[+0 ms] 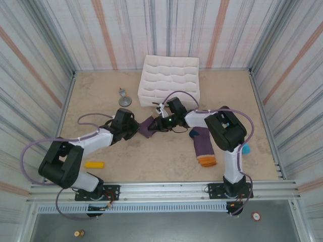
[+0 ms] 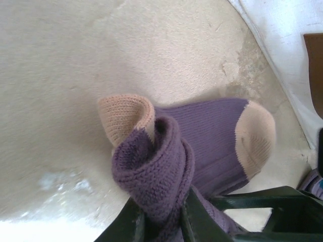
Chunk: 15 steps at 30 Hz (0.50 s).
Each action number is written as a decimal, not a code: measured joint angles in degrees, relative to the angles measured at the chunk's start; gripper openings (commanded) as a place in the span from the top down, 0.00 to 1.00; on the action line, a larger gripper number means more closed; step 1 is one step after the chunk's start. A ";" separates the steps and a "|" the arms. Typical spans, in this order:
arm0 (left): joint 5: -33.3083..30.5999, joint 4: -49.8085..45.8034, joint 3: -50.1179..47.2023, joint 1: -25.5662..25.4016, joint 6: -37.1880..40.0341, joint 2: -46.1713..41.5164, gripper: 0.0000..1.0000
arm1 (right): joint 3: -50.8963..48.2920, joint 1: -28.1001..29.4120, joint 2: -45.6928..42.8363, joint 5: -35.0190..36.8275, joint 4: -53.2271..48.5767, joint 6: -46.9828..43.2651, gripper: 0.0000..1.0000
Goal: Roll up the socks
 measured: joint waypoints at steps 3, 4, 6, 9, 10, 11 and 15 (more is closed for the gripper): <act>-1.11 -1.92 -2.54 -0.02 -0.07 -3.85 0.97 | -1.64 1.84 -3.32 4.33 -0.28 -3.72 0.46; -1.46 -2.58 -3.54 -0.07 -0.22 -5.05 0.97 | -2.47 2.67 -4.63 6.01 -0.33 -5.27 0.43; -2.05 -3.37 -5.68 -0.28 -0.50 -7.06 0.98 | -3.89 4.55 -6.78 9.42 -0.50 -8.35 0.42; -2.56 -4.09 -8.98 -0.90 -1.66 -9.66 0.98 | -6.08 8.33 -9.84 15.10 -0.35 -13.81 0.37; -2.62 -4.17 -9.88 -1.18 -2.10 -10.36 0.98 | -6.95 9.79 -10.91 16.92 -0.20 -15.63 0.36; -2.73 -4.17 -10.54 -1.49 -2.47 -10.97 0.98 | -7.65 11.13 -11.76 18.58 -0.09 -17.20 0.36; -3.56 -4.66 -12.11 -3.10 -4.02 -13.40 0.98 | -10.01 17.05 -14.34 26.23 1.75 -24.33 0.35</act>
